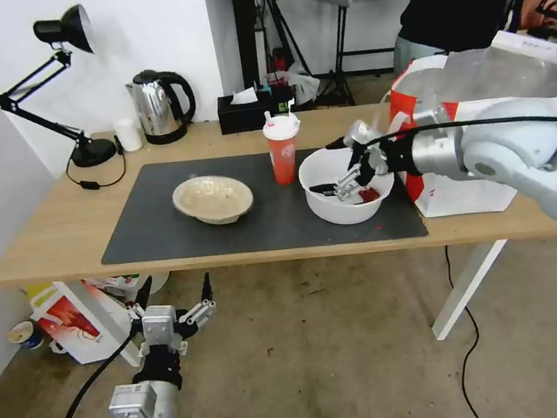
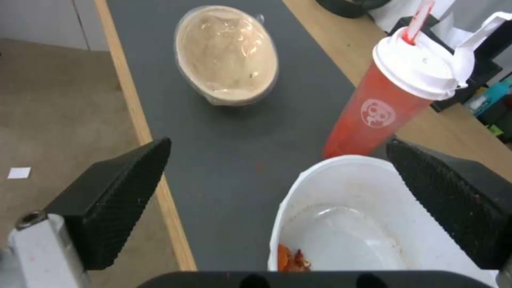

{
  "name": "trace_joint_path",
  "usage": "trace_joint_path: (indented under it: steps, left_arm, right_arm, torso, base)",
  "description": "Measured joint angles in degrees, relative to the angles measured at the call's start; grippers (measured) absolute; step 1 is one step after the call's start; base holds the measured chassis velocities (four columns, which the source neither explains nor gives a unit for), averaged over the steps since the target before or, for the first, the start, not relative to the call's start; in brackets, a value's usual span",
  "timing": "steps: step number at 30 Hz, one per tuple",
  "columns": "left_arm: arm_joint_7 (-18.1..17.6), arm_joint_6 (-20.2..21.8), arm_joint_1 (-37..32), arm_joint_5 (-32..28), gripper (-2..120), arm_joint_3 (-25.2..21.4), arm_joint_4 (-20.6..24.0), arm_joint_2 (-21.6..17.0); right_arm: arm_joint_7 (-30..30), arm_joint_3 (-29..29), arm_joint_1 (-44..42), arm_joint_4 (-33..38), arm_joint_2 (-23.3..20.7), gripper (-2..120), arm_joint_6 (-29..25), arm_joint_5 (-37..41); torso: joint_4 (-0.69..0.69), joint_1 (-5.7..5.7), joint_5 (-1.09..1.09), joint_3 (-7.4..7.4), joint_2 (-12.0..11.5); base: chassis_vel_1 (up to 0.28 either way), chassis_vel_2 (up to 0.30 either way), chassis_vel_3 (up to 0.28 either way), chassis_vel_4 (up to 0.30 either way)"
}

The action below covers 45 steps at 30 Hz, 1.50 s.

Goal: Pick up the trash from the table and place it into the takeout bag.

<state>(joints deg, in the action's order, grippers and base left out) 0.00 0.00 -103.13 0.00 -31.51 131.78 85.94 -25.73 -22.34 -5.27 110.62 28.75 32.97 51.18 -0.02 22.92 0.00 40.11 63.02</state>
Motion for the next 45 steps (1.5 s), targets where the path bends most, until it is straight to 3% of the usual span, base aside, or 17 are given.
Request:
trace_joint_path:
  steps: [8,23,45]
  left_arm:
    - [0.0,0.0,0.0,0.0,100,0.0,0.0,0.0]
    - [0.0,0.0,0.0,0.0,100,0.0,0.0,0.0]
    - [0.0,0.0,0.0,0.0,100,0.0,0.0,0.0]
  right_arm:
    - [4.12,-0.77,3.23,-1.72,2.33,100,8.65,2.42]
    - [6.52,-1.13,4.81,-2.1,-0.11,100,8.68,3.99]
    - [9.72,-5.45,3.97,-2.56,1.16,100,8.45,8.8]
  torso:
    - [0.02,0.0,-0.01,0.0,0.0]
    - [0.01,-0.01,0.0,0.0,0.01]
    - [0.01,-0.01,0.0,0.0,0.01]
  base:
    - [0.0,0.0,0.0,0.0]
    - [0.0,0.0,0.0,0.0]
    - [0.0,0.0,0.0,0.0]
